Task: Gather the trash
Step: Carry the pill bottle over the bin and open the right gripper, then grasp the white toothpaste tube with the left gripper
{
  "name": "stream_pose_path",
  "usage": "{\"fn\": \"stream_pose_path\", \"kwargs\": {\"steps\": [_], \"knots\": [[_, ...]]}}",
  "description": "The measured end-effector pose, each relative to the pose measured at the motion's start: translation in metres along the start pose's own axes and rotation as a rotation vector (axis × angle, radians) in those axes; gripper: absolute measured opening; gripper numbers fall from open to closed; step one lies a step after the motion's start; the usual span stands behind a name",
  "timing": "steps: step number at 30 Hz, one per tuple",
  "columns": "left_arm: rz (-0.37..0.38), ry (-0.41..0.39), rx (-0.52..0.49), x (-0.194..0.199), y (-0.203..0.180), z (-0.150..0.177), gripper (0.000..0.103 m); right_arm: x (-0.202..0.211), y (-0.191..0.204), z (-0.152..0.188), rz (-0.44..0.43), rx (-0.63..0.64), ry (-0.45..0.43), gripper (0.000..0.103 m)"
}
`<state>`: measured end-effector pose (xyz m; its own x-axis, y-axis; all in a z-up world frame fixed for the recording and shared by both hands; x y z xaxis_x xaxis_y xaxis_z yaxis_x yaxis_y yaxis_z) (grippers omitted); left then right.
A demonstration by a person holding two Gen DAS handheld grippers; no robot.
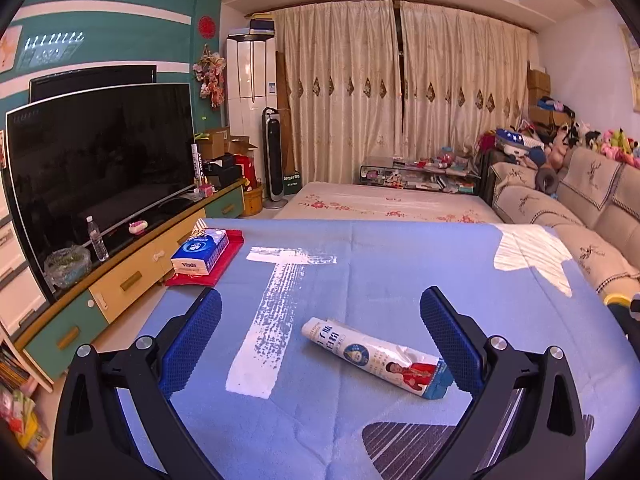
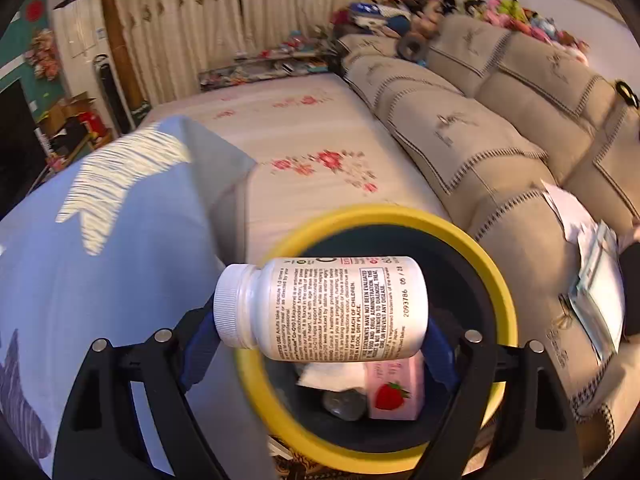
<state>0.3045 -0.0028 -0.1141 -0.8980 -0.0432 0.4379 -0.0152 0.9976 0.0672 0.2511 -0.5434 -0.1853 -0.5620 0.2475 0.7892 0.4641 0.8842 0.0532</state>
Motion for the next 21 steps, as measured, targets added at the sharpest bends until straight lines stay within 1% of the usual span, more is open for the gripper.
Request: {"fn": "stream_pose_path", "kwargs": {"steps": [1, 4, 6, 9, 11, 12, 13, 15, 19, 21], "knots": [[0.007, 0.004, 0.003, 0.001, -0.002, 0.001, 0.098, -0.002, -0.006, 0.002, 0.004, -0.014, 0.002, 0.081], [0.039, 0.028, 0.019, 0.003, -0.01, 0.002, 0.098, 0.001, -0.015, 0.005, -0.003, -0.026, -0.016, 0.086], [0.055, 0.056, 0.015, 0.002, -0.016, 0.003, 0.098, 0.005, -0.019, 0.004, 0.008, -0.018, -0.037, 0.086], [0.018, 0.083, -0.022, 0.0, -0.026, 0.002, 0.098, 0.012, -0.029, 0.004, -0.001, -0.031, -0.058, 0.087], [-0.007, 0.137, -0.019, -0.006, -0.03, 0.003, 0.098, 0.015, -0.032, 0.004, -0.019, -0.039, -0.069, 0.087], [-0.002, 0.168, -0.006, -0.011, -0.032, 0.004, 0.098, 0.017, -0.031, 0.005, -0.023, -0.04, -0.072, 0.087], [0.013, 0.217, 0.019, -0.017, -0.034, 0.006, 0.098, 0.018, -0.031, 0.005, -0.033, -0.042, -0.075, 0.087], [0.013, 0.285, 0.061, -0.029, -0.034, 0.01, 0.098, 0.019, -0.03, 0.007, -0.053, -0.049, -0.076, 0.087], [-0.024, 0.363, 0.157, -0.049, -0.031, 0.016, 0.098, 0.017, -0.029, 0.009, -0.085, -0.047, -0.069, 0.087], [-0.026, 0.416, 0.196, -0.063, -0.029, 0.022, 0.098, 0.017, -0.027, 0.01, -0.098, -0.042, -0.068, 0.087]]}}
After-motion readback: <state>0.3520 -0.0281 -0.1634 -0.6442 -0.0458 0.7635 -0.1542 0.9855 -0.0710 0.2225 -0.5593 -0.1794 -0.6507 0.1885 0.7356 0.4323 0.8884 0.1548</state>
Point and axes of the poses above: each gripper's, at about its wrist camera, not at the fingertips, and x roughly against the way its jaws point, y to its left, z to its underside, the point moved 6 cm from there along -x, roughly the way its jaws point, and after that the axes turned 2 degrees about -x, right-handed, at the moved point
